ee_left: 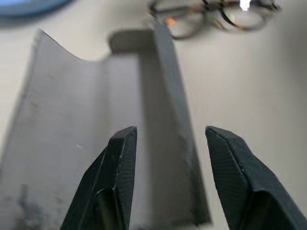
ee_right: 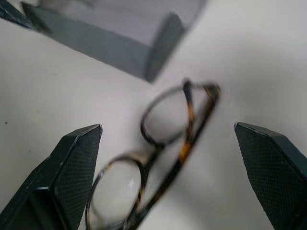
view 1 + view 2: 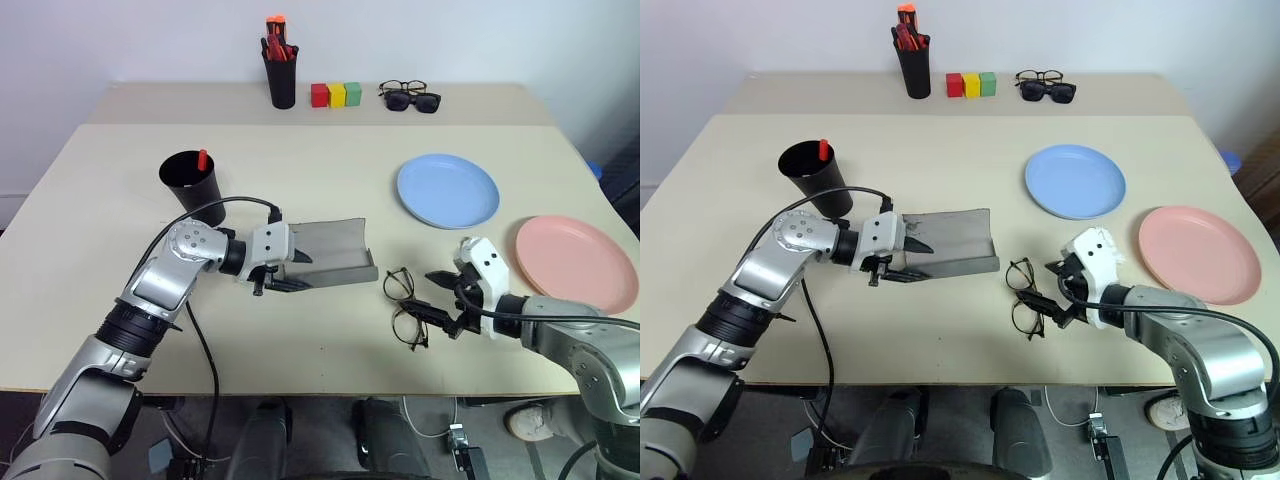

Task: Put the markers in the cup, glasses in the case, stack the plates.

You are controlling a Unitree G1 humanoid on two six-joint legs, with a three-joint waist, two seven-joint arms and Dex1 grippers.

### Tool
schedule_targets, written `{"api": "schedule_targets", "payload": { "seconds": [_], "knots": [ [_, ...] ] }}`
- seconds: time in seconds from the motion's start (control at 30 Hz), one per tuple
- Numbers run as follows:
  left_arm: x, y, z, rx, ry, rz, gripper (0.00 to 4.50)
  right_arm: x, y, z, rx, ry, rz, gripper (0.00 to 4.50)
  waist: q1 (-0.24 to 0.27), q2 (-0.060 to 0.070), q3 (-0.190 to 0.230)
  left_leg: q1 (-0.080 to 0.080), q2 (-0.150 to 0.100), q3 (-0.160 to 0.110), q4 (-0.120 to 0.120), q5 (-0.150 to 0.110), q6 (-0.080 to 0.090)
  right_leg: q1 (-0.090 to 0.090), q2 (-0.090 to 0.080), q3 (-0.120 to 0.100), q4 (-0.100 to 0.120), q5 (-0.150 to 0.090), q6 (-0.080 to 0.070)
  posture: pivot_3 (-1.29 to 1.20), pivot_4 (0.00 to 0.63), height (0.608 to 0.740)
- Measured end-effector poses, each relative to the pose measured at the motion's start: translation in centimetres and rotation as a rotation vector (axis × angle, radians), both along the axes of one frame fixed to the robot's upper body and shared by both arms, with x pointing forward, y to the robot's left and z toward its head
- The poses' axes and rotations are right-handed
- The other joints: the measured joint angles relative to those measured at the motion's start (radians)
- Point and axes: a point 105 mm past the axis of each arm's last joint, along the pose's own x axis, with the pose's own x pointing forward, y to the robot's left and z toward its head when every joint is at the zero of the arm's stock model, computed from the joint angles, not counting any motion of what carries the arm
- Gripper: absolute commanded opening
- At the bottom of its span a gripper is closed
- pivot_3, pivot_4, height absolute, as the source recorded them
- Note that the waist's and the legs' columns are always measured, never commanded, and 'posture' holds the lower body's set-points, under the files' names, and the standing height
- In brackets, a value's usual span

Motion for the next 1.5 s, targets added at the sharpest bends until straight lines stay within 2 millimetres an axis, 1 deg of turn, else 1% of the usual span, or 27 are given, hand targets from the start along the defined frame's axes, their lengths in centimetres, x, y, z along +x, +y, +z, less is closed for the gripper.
{"api": "schedule_targets", "payload": {
  "seconds": [0.07, 0.17, 0.27, 0.3, 0.33, 0.37, 0.5, 0.7, 0.77, 0.87, 0.93, 0.97, 1.0, 1.03, 1.07, 1.1, 1.13, 1.2, 1.27, 1.3, 1.37, 1.47, 1.5],
  "knots": [
    [-0.3, 0.4, 0.5, -0.031, -0.015, 0.016, 2.44, -0.2, 0.1, -0.2, 0.023, 0.031, -0.026, 4.50, -0.002, 0.001, -0.001, 0.001, 0.000, 0.000, 0.000, 0.000, 0.000, 0.000, 0.000, 0.000, 0.000, 0.000, 0.000, 0.00, 0.150, 0.740],
    [-0.6, 1.4, 0.4, -0.047, -0.011, 0.065, 2.44, -0.1, 0.3, -0.7, 0.037, 0.072, -0.061, 4.50, 0.001, 0.001, 0.000, 0.000, 0.000, 0.000, 0.000, 0.000, 0.000, 0.000, 0.000, 0.000, 0.000, 0.000, 0.000, 0.00, 0.150, 0.740],
    [-0.9, 1.8, 0.4, -0.074, -0.001, 0.103, 2.48, 0.3, 0.5, -0.7, 0.037, 0.083, -0.082, 3.76, 0.005, 0.001, 0.000, 0.000, 0.000, 0.000, 0.000, 0.000, 0.000, 0.000, 0.000, 0.000, 0.000, 0.000, 0.000, 0.00, 0.150, 0.740],
    [-1.0, 1.9, 0.6, -0.086, -0.003, 0.113, 2.48, 0.4, 0.5, -0.7, 0.038, 0.091, -0.085, 3.22, 0.006, 0.001, 0.000, 0.000, 0.000, 0.000, 0.000, 0.000, 0.000, 0.000, 0.000, 0.000, 0.000, 0.000, 0.000, 0.00, 0.150, 0.740],
    [-1.1, 1.9, 0.8, -0.094, -0.003, 0.121, 2.48, 0.5, 0.5, -0.9, 0.036, 0.102, -0.092, 2.79, 0.006, 0.001, 0.000, 0.000, 0.000, 0.000, 0.000, 0.000, 0.000, 0.000, 0.000, 0.000, 0.000, 0.000, 0.000, 0.00, 0.150, 0.740],
    [-1.2, 2.2, 0.8, -0.092, -0.005, 0.135, 2.48, 0.5, 0.5, -1.0, 0.032, 0.114, -0.099, 2.16, 0.006, 0.001, 0.000, 0.000, 0.000, 0.000, 0.000, 0.000, 0.000, 0.000, 0.000, 0.000, 0.000, 0.000, 0.000, 0.00, 0.150, 0.740],
    [-1.5, 3.5, 0.9, -0.104, 0.006, 0.197, 2.48, 0.5, 0.7, -1.1, 0.034, 0.136, -0.091, 0.05, 0.002, 0.001, 0.000, 0.000, 0.000, 0.000, 0.000, 0.000, 0.000, 0.000, 0.000, 0.000, 0.000, 0.000, 0.000, 0.00, 0.150, 0.740],
    [-1.1, 5.2, 1.4, -0.140, -0.009, 0.296, 2.48, 0.8, 0.6, -0.2, -0.020, 0.107, -0.056, 0.01, 0.004, 0.001, -0.001, 0.000, 0.000, 0.000, 0.000, 0.000, 0.000, 0.000, 0.000, 0.000, 0.000, 0.000, 0.000, 0.00, 0.150, 0.740],
    [-0.9, 5.8, 1.5, -0.152, -0.011, 0.337, 2.48, 1.2, 0.6, 0.8, -0.067, 0.051, -0.026, 0.01, 0.004, 0.001, 0.000, 0.000, 0.000, 0.000, 0.000, 0.000, 0.000, 0.000, 0.000, 0.000, -0.001, 0.000, 0.000, 0.00, 0.150, 0.740],
    [-0.8, 6.4, 1.1, -0.160, -0.002, 0.387, 2.48, 1.6, 1.1, 3.0, -0.145, -0.079, 0.051, 0.01, 0.000, 0.001, 0.000, 0.000, 0.000, 0.001, 0.000, 0.000, 0.000, 0.000, 0.000, 0.000, 0.000, 0.000, 0.000, 0.00, 0.150, 0.740],
    [-1.0, 7.2, 0.8, -0.169, 0.009, 0.428, 2.48, 2.1, 2.4, 5.0, -0.193, -0.190, 0.147, 0.01, -0.005, 0.002, 0.000, 0.001, 0.001, 0.001, 0.000, 0.000, 0.001, 0.000, 0.000, 0.000, -0.001, 0.000, 0.000, 0.00, 0.150, 0.740],
    [-1.1, 7.6, 0.5, -0.170, 0.015, 0.449, 2.48, 2.4, 3.4, 6.2, -0.225, -0.266, 0.210, 0.01, -0.010, 0.002, 0.000, 0.001, 0.001, 0.001, 0.000, 0.000, 0.000, 0.000, 0.000, 0.000, -0.001, 0.000, 0.000, 0.00, 0.150, 0.740],
    [-1.4, 8.3, 0.1, -0.164, 0.025, 0.477, 2.48, 2.9, 4.8, 7.7, -0.260, -0.361, 0.288, 0.01, -0.019, 0.002, 0.000, 0.001, 0.001, 0.001, 0.000, 0.000, 0.000, 0.000, 0.000, 0.000, 0.000, 0.000, 0.000, 0.00, 0.150, 0.740],
    [-1.6, 8.8, -0.3, -0.157, 0.033, 0.495, 2.48, 3.4, 6.0, 8.7, -0.280, -0.434, 0.342, 0.01, -0.024, 0.002, 0.000, 0.001, 0.001, 0.001, -0.001, 0.000, 0.000, 0.000, 0.000, 0.000, -0.001, 0.000, 0.000, 0.00, 0.150, 0.740],
    [-1.8, 9.3, -0.7, -0.149, 0.044, 0.516, 2.48, 4.3, 7.8, 9.6, -0.292, -0.511, 0.409, 0.01, -0.033, 0.001, 0.000, 0.002, 0.002, 0.002, -0.001, 0.000, 0.000, 0.000, 0.001, 0.000, -0.001, -0.001, -0.001, 0.00, 0.150, 0.740],
    [-2.1, 9.5, -1.1, -0.144, 0.053, 0.532, 2.48, 5.3, 9.4, 9.9, -0.302, -0.564, 0.459, 0.01, -0.038, 0.001, 0.000, 0.002, 0.003, 0.002, -0.001, 0.000, 0.000, 0.000, 0.001, 0.000, -0.001, -0.001, -0.001, 0.00, 0.150, 0.740],
    [-2.2, 9.5, -1.3, -0.144, 0.057, 0.534, 2.48, 6.0, 10.5, 9.7, -0.313, -0.589, 0.495, 0.01, -0.038, 0.001, 0.000, 0.002, 0.003, 0.001, -0.001, 0.000, 0.000, 0.000, 0.001, 0.000, -0.001, -0.001, -0.002, 0.00, 0.150, 0.740],
    [-2.5, 9.6, -1.5, -0.146, 0.063, 0.553, 2.48, 7.6, 12.6, 7.9, -0.340, -0.592, 0.566, 0.01, -0.032, 0.000, 0.000, 0.001, 0.002, 0.001, -0.001, 0.000, 0.000, 0.000, 0.001, 0.000, 0.000, -0.001, -0.002, 0.00, 0.150, 0.740],
    [-2.7, 9.8, -1.3, -0.150, 0.054, 0.571, 2.48, 8.4, 13.4, 5.7, -0.387, -0.573, 0.636, 0.01, -0.019, 0.000, 0.000, -0.001, 0.001, 0.001, -0.001, 0.000, 0.000, -0.002, 0.000, 0.000, -0.001, -0.001, -0.001, 0.00, 0.150, 0.740],
    [-2.9, 10.0, -1.3, -0.149, 0.051, 0.585, 2.48, 8.6, 13.5, 4.7, -0.414, -0.559, 0.673, 0.01, -0.016, 0.000, 0.000, -0.001, 0.000, 0.001, -0.001, 0.000, 0.000, -0.002, -0.001, 0.000, -0.001, -0.001, -0.001, 0.00, 0.150, 0.740],
    [-3.1, 10.2, -1.2, -0.152, 0.046, 0.603, 2.48, 8.9, 13.3, 3.3, -0.451, -0.532, 0.711, 0.01, -0.014, 0.000, 0.000, -0.001, -0.001, 0.001, -0.001, 0.000, 0.000, -0.002, -0.002, 0.000, -0.001, -0.001, -0.001, 0.00, 0.150, 0.740],
    [-3.5, 10.3, -0.8, -0.165, 0.035, 0.622, 2.48, 8.7, 12.7, 2.7, -0.473, -0.499, 0.758, 0.01, -0.017, 0.000, 0.000, -0.001, -0.001, 0.001, -0.001, 0.000, 0.000, -0.002, -0.002, 0.000, -0.001, -0.001, -0.001, 0.00, 0.150, 0.740],
    [-3.5, 10.3, -0.7, -0.167, 0.035, 0.623, 2.48, 8.5, 12.6, 2.7, -0.472, -0.491, 0.772, 0.30, -0.018, 0.000, 0.000, 0.000, -0.001, 0.001, -0.001, 0.000, 0.000, -0.002, -0.002, 0.000, 0.000, -0.001, -0.001, 0.00, 0.150, 0.740]
  ]
}}
